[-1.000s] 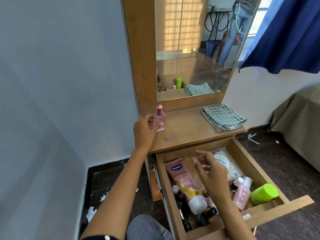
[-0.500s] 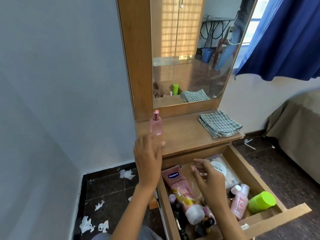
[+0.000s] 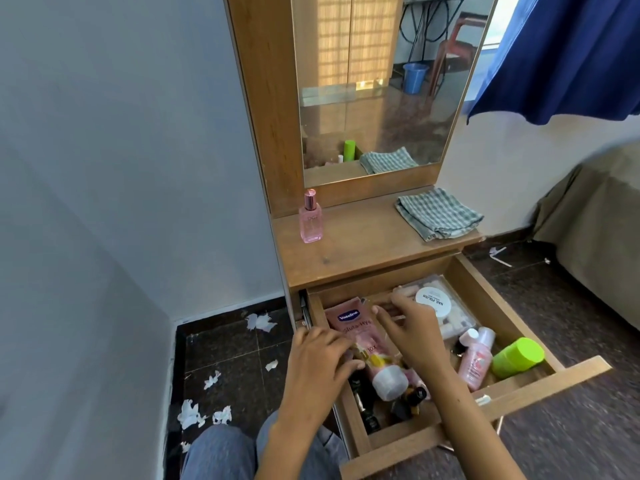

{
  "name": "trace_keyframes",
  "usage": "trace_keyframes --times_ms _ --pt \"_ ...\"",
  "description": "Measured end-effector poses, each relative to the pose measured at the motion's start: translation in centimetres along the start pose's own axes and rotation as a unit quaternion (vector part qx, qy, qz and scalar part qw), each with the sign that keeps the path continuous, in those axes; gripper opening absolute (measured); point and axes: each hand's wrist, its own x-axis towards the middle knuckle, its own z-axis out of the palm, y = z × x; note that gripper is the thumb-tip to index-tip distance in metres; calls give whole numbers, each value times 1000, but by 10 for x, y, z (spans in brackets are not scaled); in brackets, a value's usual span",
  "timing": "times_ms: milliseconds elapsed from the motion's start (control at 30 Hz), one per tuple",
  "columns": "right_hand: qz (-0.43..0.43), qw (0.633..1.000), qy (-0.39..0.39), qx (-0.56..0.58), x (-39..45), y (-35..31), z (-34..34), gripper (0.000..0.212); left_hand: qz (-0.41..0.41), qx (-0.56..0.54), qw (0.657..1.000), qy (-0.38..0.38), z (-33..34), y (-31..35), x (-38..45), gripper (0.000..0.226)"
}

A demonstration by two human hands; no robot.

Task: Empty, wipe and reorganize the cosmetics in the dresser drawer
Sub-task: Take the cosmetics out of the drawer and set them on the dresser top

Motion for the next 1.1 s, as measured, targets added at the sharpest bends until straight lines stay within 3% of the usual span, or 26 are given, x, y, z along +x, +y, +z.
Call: trace_keyframes --times_ms 133,333,500,600,700,900,1033,1100 --pt "9 1000 -4 -6 1 1 0 8 26 35 999 -22 -1 7 4 11" --pt "23 1000 -4 5 0 -1 0 9 25 124 985 -121 -16 18 11 36" --pt "17 1000 2 9 0 0 2 9 31 144 981 -124 -14 25 17 20" --pt "21 999 8 43 1 -2 0 10 18 116 991 -56 -10 22 18 15" --pt "-7 995 -18 101 1 -9 -2 20 -23 17 999 19 -19 19 20 24" --pt "-21 996 -67 53 1 -6 -1 20 -65 -166 965 191 -45 14 35 6" --pt "-30 996 -58 56 1 -7 0 16 -72 -170 942 280 -54 -7 59 25" --pt "-36 996 -61 47 1 -7 0 15 -79 -144 942 291 -52 -19 71 21"
